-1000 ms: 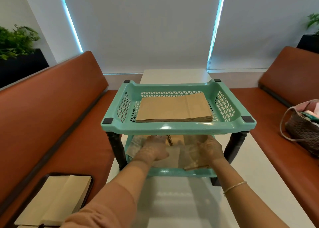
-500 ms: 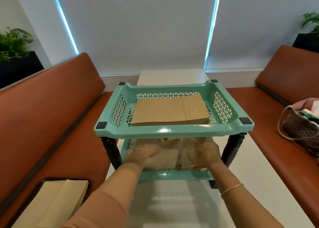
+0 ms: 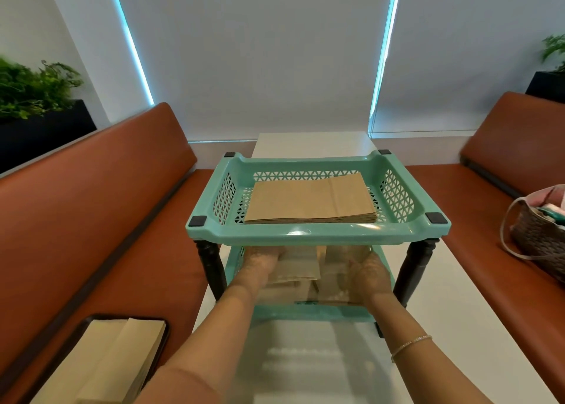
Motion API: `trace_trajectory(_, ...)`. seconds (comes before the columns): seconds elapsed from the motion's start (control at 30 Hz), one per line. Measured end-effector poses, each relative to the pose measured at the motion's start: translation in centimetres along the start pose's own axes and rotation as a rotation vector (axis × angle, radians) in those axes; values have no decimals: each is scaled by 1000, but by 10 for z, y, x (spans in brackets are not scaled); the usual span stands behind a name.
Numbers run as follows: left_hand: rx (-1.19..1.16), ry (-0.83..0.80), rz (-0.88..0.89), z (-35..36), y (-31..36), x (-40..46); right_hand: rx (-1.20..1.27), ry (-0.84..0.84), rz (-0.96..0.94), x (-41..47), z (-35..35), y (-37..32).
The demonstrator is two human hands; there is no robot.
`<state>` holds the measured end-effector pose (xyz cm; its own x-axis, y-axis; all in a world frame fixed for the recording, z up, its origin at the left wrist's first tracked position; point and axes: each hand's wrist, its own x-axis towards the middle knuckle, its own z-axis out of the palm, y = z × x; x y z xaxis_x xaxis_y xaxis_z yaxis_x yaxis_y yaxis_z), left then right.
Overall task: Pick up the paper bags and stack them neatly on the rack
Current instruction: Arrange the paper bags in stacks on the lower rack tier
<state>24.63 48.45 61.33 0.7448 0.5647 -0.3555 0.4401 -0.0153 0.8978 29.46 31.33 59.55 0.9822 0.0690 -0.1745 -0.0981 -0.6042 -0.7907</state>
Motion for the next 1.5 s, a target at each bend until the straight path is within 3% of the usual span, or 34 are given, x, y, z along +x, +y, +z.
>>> trace_trajectory(0.1, -49, -14, -42, 14, -11, 0, -371, -38, -51, -22, 1, -13)
trace_trajectory(0.13, -56, -27, -51, 19, -14, -2, -355, -64, -88, -20, 1, -14)
trace_trajectory(0.23, -83, -93, -69, 30, -22, -7, 329, -107, 180, -17, 6, -16)
trace_trajectory(0.27, -112, -118, -78, 32, -24, -9, 407, -77, 144, -16, 11, -11)
trace_trajectory(0.43, -107, -176, -120, 45, -32, -17, 388, -135, 114, -16, 23, -6)
trace_trajectory(0.53, -239, -168, -163, 45, -38, -13, 285, -204, 149, -24, 18, -13)
trace_trajectory(0.63, -396, -74, -198, 44, -41, -7, 442, -304, 183, -27, 15, -11)
trace_trajectory(0.7, -477, -16, -202, 44, -43, -5, 586, -267, 199, -27, 18, -8)
trace_trajectory(0.87, -645, 3, -155, 50, -39, -11, 1162, -244, 328, -34, 30, -4)
trace_trajectory(1.03, -760, -77, -158, 42, -28, -11, 1167, -306, 355, -38, 30, -2)
trace_trajectory(1.23, -804, 72, -51, 15, -20, 5, 1149, -442, 339, -46, 21, -3)
trace_trajectory(1.43, -900, 94, -74, 21, -32, 6, 1268, -366, 356, -50, 31, -9)
trace_trajectory(1.5, -820, 178, -56, 21, -32, 3, 1237, -347, 381, -50, 35, -8)
